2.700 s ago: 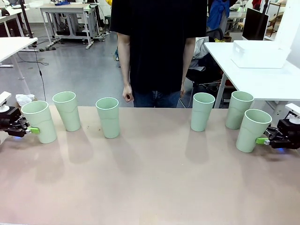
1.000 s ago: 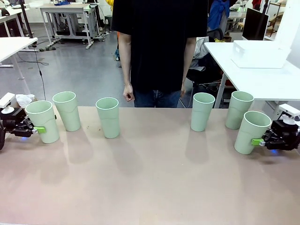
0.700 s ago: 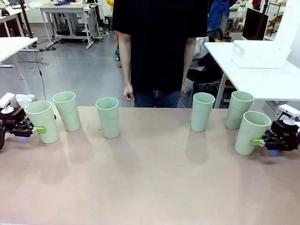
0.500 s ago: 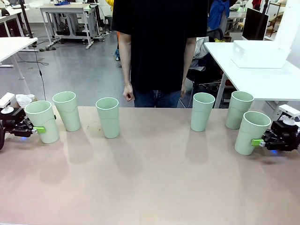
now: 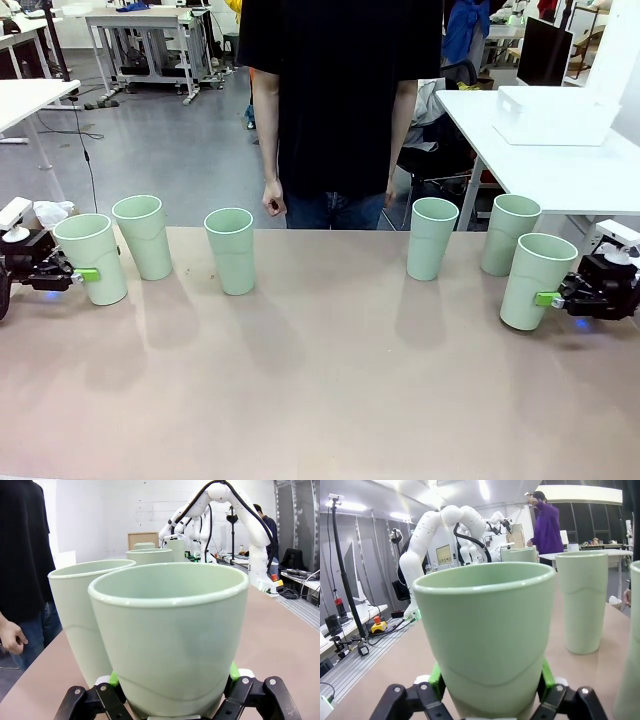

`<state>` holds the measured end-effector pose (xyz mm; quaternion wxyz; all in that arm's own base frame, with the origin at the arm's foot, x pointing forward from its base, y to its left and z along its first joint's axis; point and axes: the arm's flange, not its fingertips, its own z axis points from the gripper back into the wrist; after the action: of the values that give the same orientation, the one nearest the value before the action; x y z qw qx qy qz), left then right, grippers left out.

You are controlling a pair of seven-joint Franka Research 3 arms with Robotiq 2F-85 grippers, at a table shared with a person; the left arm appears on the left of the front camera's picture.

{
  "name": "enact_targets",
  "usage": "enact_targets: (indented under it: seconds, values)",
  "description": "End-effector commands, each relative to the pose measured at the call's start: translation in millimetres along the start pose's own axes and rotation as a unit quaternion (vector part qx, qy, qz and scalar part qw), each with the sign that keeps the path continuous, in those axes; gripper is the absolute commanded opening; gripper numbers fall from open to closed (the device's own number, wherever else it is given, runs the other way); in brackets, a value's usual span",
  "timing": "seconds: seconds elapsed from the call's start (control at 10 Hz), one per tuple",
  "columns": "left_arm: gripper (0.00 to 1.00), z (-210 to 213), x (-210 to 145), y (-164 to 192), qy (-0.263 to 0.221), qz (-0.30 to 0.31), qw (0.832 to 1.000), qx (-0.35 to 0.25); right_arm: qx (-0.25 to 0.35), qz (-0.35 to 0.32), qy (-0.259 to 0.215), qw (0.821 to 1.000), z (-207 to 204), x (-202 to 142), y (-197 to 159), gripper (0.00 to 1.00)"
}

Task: Stack the cups and store them in the basket.
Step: Pick up two Reusable plastic cups , one in each hand.

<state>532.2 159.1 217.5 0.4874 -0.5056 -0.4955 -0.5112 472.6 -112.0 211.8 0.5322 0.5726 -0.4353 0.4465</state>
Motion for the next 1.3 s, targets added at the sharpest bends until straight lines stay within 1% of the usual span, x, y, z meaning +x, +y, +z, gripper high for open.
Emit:
enact_targets:
  seconds: [0.0, 0.2, 0.3, 0.4, 0.6, 0.8, 1.0, 1.2]
  values:
    - [0.41, 0, 0, 0, 0.001, 0.0, 1.0, 0.001, -0.006, -0.001, 0.005, 1.0, 2, -2, -1, 0.4]
    - [0.41, 0, 0, 0, 0.001, 0.0, 1.0, 0.001, -0.006, -0.001, 0.005, 1.0, 2, -2, -1, 0.4]
    - [0.85, 0, -1, 0, 0.001, 0.001, 1.0, 0.001, -0.002, -0.003, 0.0, 1.0, 1, -3, 0, 0.86]
    - [0.85, 3, 19, -9, 0.003, -0.011, 1.0, -0.021, -0.007, 0.016, -0.004, 1.0, -8, 9, 11, 0.86]
    - [0.85, 1, 52, -24, -0.016, -0.016, 1.0, -0.008, -0.022, 0.034, 0.001, 0.999, -28, 32, 34, 0.86]
    - [0.85, -9, 74, -43, -0.013, -0.009, 1.0, 0.01, -0.035, 0.038, -0.002, 0.999, -46, 57, 56, 0.86]
    - [0.85, -28, 95, -66, -0.02, -0.011, 1.0, 0.019, -0.063, 0.037, -0.004, 0.997, -63, 79, 66, 0.86]
    - [0.85, -62, 103, -84, -0.016, -0.023, 0.999, 0.017, -0.102, 0.038, 0.0, 0.994, -80, 99, 64, 0.86]
